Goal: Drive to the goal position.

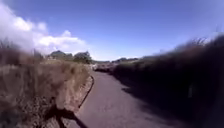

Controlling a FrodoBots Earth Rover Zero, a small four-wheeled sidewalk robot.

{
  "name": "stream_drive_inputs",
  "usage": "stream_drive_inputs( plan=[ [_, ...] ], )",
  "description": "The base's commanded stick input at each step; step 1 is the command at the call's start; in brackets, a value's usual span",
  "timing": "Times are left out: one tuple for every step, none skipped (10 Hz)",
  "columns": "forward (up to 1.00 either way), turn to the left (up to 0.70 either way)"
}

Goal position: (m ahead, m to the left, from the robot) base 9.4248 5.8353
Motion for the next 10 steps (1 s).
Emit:
stream_drive_inputs(
  plan=[
    [0.7,0.14],
    [0.7,0.14],
    [0.7,0.14],
    [0.7,0.14],
    [0.7,0.1],
    [0.7,0.06],
    [0.7,0.01],
    [0.7,0.0],
    [0.7,0.0],
    [0.7,0.0]
  ],
)
